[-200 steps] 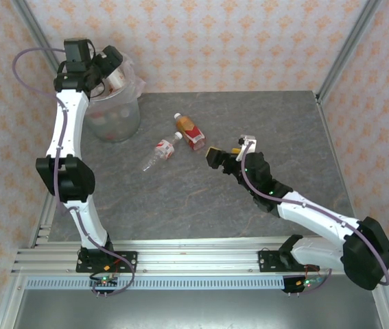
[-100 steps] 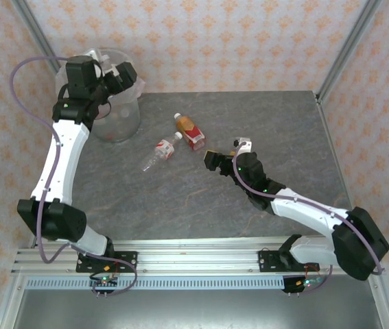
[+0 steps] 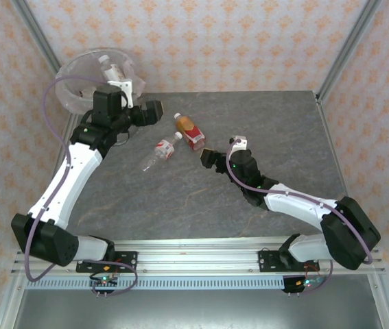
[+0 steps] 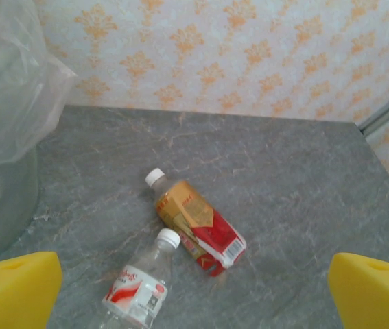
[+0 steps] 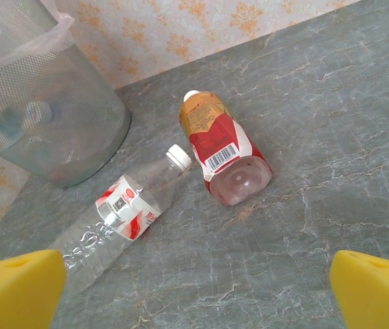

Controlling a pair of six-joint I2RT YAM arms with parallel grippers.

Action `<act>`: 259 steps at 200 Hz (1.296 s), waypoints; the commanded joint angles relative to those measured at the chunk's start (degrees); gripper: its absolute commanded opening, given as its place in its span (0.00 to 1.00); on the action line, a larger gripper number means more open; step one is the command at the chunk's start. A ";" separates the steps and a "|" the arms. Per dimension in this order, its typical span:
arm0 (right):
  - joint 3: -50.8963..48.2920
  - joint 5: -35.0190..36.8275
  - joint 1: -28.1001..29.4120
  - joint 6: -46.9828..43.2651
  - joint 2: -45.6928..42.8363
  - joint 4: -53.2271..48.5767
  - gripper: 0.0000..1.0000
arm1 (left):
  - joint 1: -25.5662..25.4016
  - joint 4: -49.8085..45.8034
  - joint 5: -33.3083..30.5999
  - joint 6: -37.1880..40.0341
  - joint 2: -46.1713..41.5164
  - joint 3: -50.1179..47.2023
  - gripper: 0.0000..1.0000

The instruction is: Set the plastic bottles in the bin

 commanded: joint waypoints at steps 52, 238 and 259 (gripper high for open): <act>1.26 3.44 0.38 1.62 0.93 4.09 0.99 | -4.20 0.86 -4.74 8.26 -3.19 -5.97 1.00; 3.46 3.56 0.41 0.67 0.65 1.85 0.99 | -3.40 -3.98 -3.64 22.10 12.71 -9.51 1.00; 2.98 3.88 0.44 1.31 0.28 1.85 0.99 | -3.22 -4.81 -2.30 21.94 15.79 -9.08 1.00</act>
